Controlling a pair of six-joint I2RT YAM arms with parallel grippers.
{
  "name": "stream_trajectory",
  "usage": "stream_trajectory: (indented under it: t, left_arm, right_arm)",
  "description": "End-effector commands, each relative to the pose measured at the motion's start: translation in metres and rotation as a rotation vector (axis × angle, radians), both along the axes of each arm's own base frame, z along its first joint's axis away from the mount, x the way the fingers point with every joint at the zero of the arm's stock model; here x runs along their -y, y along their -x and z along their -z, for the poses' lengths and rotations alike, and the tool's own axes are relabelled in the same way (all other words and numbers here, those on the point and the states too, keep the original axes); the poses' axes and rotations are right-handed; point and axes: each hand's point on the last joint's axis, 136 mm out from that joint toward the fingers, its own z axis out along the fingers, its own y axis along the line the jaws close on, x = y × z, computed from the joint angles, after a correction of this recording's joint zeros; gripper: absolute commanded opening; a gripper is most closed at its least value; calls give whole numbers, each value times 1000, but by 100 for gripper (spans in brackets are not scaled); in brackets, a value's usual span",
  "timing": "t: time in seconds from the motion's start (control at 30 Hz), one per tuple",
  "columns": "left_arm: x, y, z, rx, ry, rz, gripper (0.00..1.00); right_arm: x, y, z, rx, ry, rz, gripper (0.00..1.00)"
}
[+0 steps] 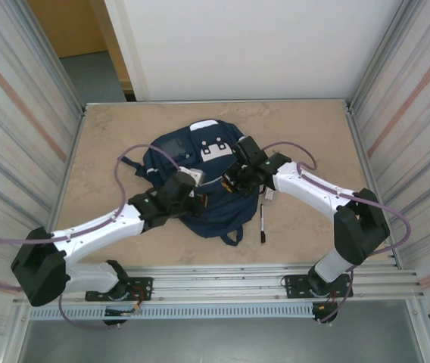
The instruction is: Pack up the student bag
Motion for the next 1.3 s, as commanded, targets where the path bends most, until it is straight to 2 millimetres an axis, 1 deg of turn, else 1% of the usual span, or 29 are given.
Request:
stream_trajectory:
  t: [0.0, 0.03, 0.07, 0.1, 0.13, 0.17, 0.27, 0.33, 0.4, 0.47, 0.53, 0.6, 0.63, 0.7, 0.77, 0.8, 0.83, 0.87, 0.93, 0.97, 1.03, 1.07, 1.1, 1.17, 1.23, 1.27]
  left_arm:
    - [-76, -13, 20, -30, -76, -184, 0]
    - [-89, -14, 23, -40, -62, -217, 0]
    - [-106, -13, 26, -50, -67, -278, 0]
    - [-128, -12, 27, -65, -96, -380, 0]
    - [-142, -10, 27, -74, -116, -444, 0]
    - [-149, -10, 25, -71, -110, -464, 0]
    - [-150, -17, 26, -36, -32, -451, 0]
    - [-146, -24, 25, -9, 7, -410, 0]
    - [-137, -30, 22, 5, 24, -327, 0]
    - [-119, -28, 17, -4, 46, -204, 0]
    - [-96, -21, 8, -30, 98, -84, 0]
    - [-79, -16, 1, -8, 107, 4, 0]
    - [-75, -15, 1, 13, 101, 29, 0]
    - [-80, -17, 5, 62, 85, 15, 0]
    - [-81, -16, 7, 103, 94, 20, 0]
    - [-80, -15, 7, 112, 106, 27, 0]
    - [-77, -14, 6, 116, 128, 35, 0]
    - [-73, -12, 4, 113, 152, 45, 0]
    - [-62, -7, 1, 106, 204, 68, 0]
    - [-57, -3, 1, 104, 223, 82, 0]
    - [-48, 2, 1, 97, 228, 88, 0]
    - [-44, 4, 1, 88, 223, 102, 0]
    - [-39, 7, 0, 79, 222, 121, 0]
    - [-32, 12, -3, 70, 232, 149, 0]
    - [-28, 14, -8, 72, 262, 165, 0]
    - [-27, 15, -11, 74, 276, 176, 0]
  right_arm:
    - [33, -8, -7, 41, 45, 28, 0]
    - [34, -10, -9, 42, 32, 23, 0]
    - [34, -10, -12, 39, 15, 8, 0]
    - [34, -11, -15, 40, 3, -7, 0]
    - [32, -11, -19, 48, -10, -28, 0]
    - [29, -11, -23, 58, -23, -54, 0]
    - [20, -11, -33, 86, -41, -125, 0]
    - [10, -8, -39, 83, -84, -188, 0]
    - [-1, -4, -43, 99, -118, -280, 0]
    - [-7, -2, -46, 111, -143, -339, 0]
    - [-9, -2, -52, 134, -162, -402, 0]
    - [-9, -1, -58, 165, -181, -467, 0]
    - [-7, -1, -60, 174, -182, -482, 0]
    - [0, -4, -63, 192, -177, -500, 0]
    - [13, -9, -58, 182, -154, -493, 0]
    - [21, -12, -51, 164, -133, -479, 13]
    - [30, -14, -41, 138, -96, -460, 37]
    - [34, -13, -32, 119, -59, -454, 51]
    - [35, -9, -23, 111, -5, -457, 65]
    - [31, -5, -23, 125, 20, -470, 68]
    - [18, 5, -31, 200, 70, -547, 68]
    - [10, 10, -38, 281, 104, -627, 68]
    - [5, 12, -42, 361, 158, -698, 68]
    - [2, 19, -49, 551, 368, -892, 67]
    - [-1, 25, -54, 694, 546, -1065, 68]
    - [-5, 30, -55, 748, 597, -1137, 68]
